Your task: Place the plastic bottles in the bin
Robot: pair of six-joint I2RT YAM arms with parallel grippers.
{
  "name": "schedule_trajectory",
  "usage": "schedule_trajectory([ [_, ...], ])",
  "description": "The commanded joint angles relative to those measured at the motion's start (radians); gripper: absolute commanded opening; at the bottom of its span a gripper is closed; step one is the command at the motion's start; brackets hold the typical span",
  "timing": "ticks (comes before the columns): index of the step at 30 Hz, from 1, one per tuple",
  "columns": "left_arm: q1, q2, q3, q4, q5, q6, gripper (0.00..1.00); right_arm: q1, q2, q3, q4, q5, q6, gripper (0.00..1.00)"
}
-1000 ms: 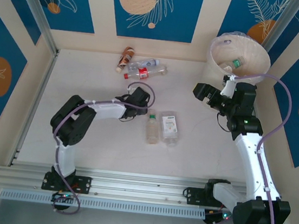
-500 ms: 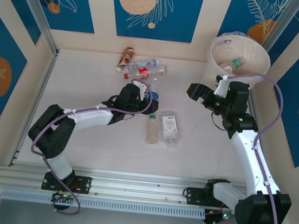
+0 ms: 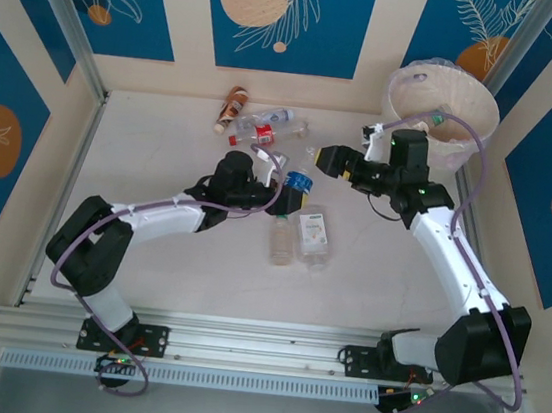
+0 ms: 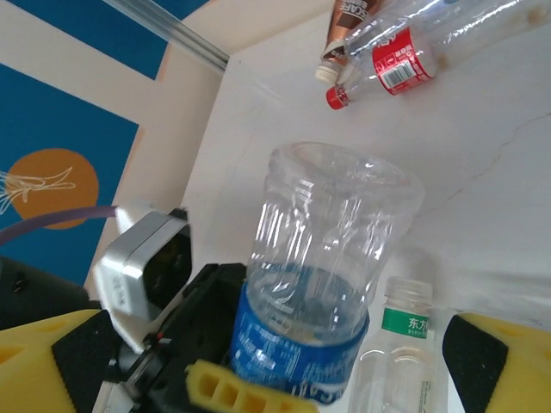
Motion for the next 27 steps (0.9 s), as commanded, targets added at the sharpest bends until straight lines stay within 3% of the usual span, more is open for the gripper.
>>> schedule_trajectory([
  [1, -0.011, -0.033, -0.015, 0.064, 0.073, 0.005, 0.48, 0.004, 0.046, 0.03, -0.007, 0.025, 0.05, 0.99],
  [3, -0.014, -0.036, -0.013, 0.064, 0.08, 0.007, 0.48, 0.014, 0.095, 0.066, -0.017, -0.041, 0.052, 1.0],
  [10, -0.024, -0.039, -0.012, 0.073, 0.093, 0.019, 0.48, 0.049, 0.2, 0.126, -0.059, -0.076, 0.054, 0.98],
  [15, -0.033, -0.034, -0.008, 0.076, 0.092, 0.035, 0.48, 0.055, 0.245, 0.131, -0.027, -0.139, 0.08, 0.8],
  [22, -0.034, -0.038, -0.013, 0.073, 0.083, 0.04, 0.49, 0.048, 0.201, 0.081, 0.022, -0.048, 0.083, 0.54],
  [24, -0.034, -0.039, -0.013, 0.071, 0.083, 0.037, 0.57, 0.047, 0.181, 0.069, 0.031, -0.033, 0.074, 0.5],
  [27, -0.034, -0.033, 0.002, 0.036, 0.076, 0.036, 0.95, 0.047, 0.16, 0.055, 0.035, -0.007, 0.064, 0.47],
])
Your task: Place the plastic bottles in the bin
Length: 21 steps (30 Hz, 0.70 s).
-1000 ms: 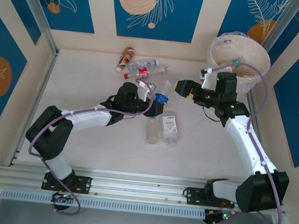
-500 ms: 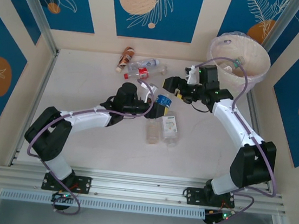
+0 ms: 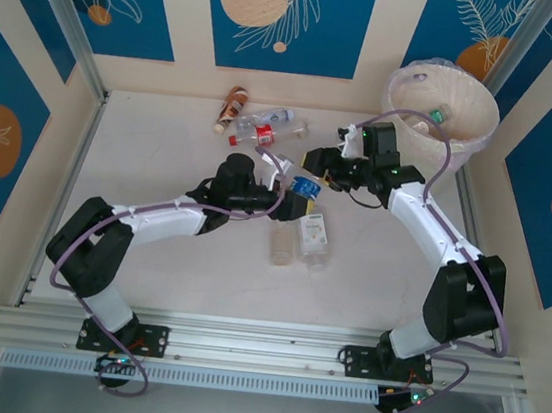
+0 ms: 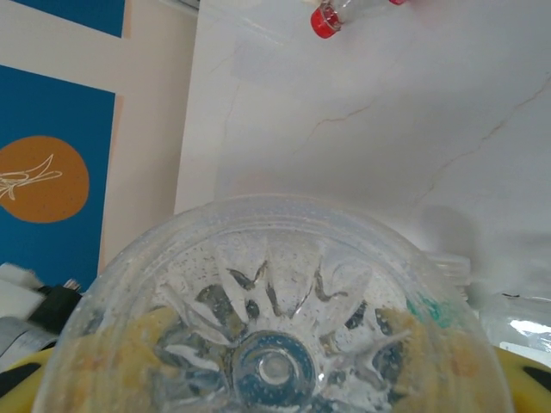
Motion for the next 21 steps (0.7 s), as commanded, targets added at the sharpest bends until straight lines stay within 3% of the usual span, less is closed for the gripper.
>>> schedule_trajectory([
  [1, -0.01, -0.029, 0.009, -0.009, 0.019, 0.022, 1.0, -0.007, -0.052, -0.022, 0.035, 0.043, -0.025, 0.46],
  [7, -0.01, -0.073, -0.053, 0.064, -0.045, 0.018, 1.0, -0.018, -0.108, -0.052, 0.034, 0.131, -0.033, 0.44],
  [11, -0.009, -0.141, -0.142, 0.137, -0.155, 0.05, 1.0, -0.034, -0.148, -0.055, 0.0, 0.179, -0.068, 0.44],
  [17, -0.009, -0.229, -0.217, 0.103, -0.364, 0.092, 1.0, -0.061, -0.235, -0.065, -0.044, 0.255, -0.108, 0.43],
  [21, -0.006, -0.258, -0.25, 0.105, -0.422, 0.111, 1.0, -0.075, -0.307, -0.073, -0.057, 0.318, -0.136, 0.43],
])
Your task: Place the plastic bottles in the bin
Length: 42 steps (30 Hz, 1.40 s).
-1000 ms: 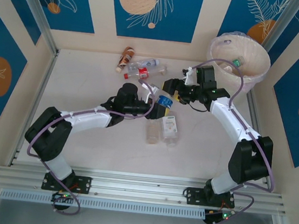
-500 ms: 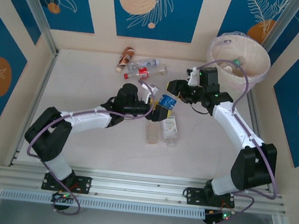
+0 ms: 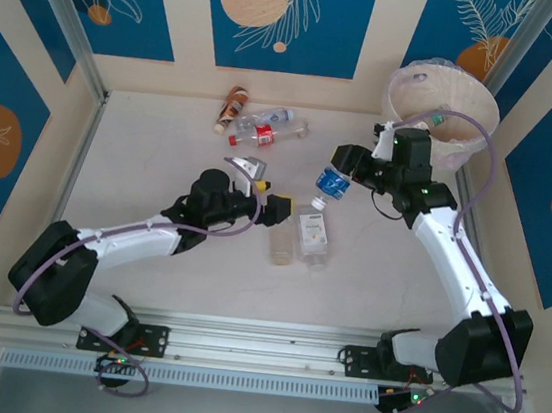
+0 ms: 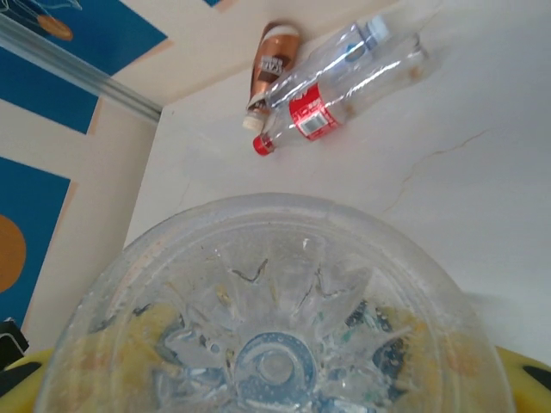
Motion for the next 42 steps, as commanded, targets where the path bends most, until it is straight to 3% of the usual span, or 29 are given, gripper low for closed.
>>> schedule_trajectory([
  [1, -0.004, -0.031, -0.025, 0.025, -0.103, 0.042, 1.0, -0.012, -0.077, -0.013, -0.026, 0.08, -0.049, 0.43],
  [6, -0.005, -0.02, -0.027, 0.021, -0.117, 0.039, 1.0, -0.038, -0.161, -0.025, -0.011, 0.17, -0.065, 0.43],
  [12, -0.003, -0.006, -0.023, 0.018, -0.138, 0.019, 1.0, -0.118, -0.248, -0.101, 0.137, 0.185, -0.002, 0.43],
  [23, -0.003, -0.028, -0.057, 0.024, -0.185, 0.004, 1.0, -0.225, -0.234, -0.038, 0.346, 0.311, -0.057, 0.4],
  [30, -0.001, -0.044, -0.085, 0.022, -0.192, 0.005, 1.0, -0.306, -0.135, 0.033, 0.523, 0.346, -0.018, 0.4],
  [37, 0.0, -0.037, -0.089, 0.025, -0.188, -0.022, 1.0, -0.334, 0.019, -0.008, 0.881, 0.71, 0.014, 0.42],
  [42, 0.0, -0.019, -0.088, 0.027, -0.18, -0.048, 1.0, -0.364, 0.189, 0.143, 0.814, 0.659, 0.051, 0.42],
])
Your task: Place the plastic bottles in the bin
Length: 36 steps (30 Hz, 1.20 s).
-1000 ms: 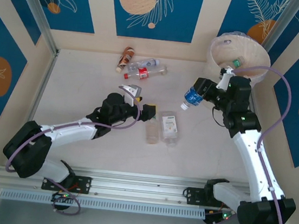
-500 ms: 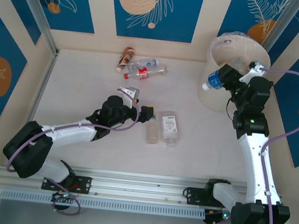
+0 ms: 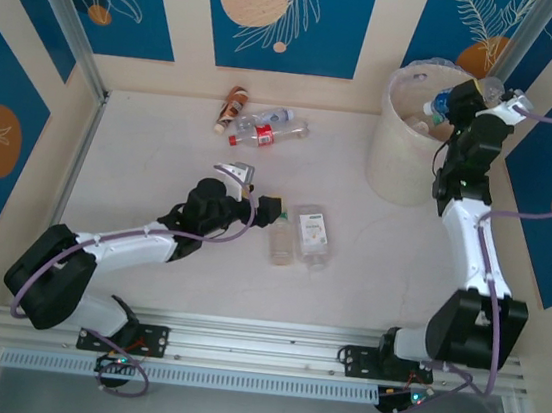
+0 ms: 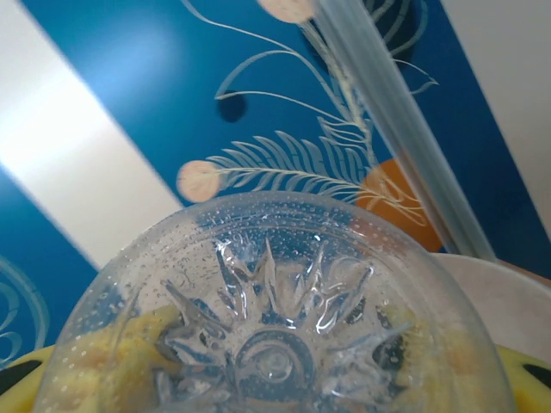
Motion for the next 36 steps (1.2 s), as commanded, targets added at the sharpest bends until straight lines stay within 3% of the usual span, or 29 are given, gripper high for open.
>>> schedule_trajectory([
  [1, 0.001, 0.007, -0.009, 0.03, -0.003, -0.029, 1.0, -0.01, 0.089, 0.117, 0.048, 0.035, 0.02, 0.42],
  [7, 0.002, 0.039, 0.003, 0.04, 0.006, -0.046, 1.0, 0.005, 0.262, 0.196, 0.165, -0.011, -0.161, 0.42],
  [13, 0.004, 0.06, 0.015, 0.033, 0.022, -0.058, 1.0, 0.071, 0.415, 0.352, 0.159, 0.028, -0.45, 0.52],
  [18, 0.006, 0.057, 0.012, 0.034, 0.01, -0.06, 1.0, 0.076, 0.524, 0.509, -0.062, 0.112, -0.484, 0.58],
  [22, 0.005, 0.048, 0.005, 0.032, 0.006, -0.059, 1.0, 0.08, 0.566, 0.559, -0.139, 0.153, -0.543, 0.61],
  [28, 0.006, 0.05, 0.001, 0.035, -0.006, -0.052, 1.0, 0.089, 0.597, 0.649, -0.262, 0.142, -0.671, 0.65],
  [35, 0.008, 0.07, 0.009, 0.04, 0.002, -0.061, 1.0, 0.092, 0.643, 0.826, -0.523, 0.107, -0.686, 0.81],
  [36, 0.008, 0.072, 0.011, 0.04, 0.001, -0.061, 1.0, 0.091, 0.631, 0.831, -0.548, 0.078, -0.662, 0.9],
])
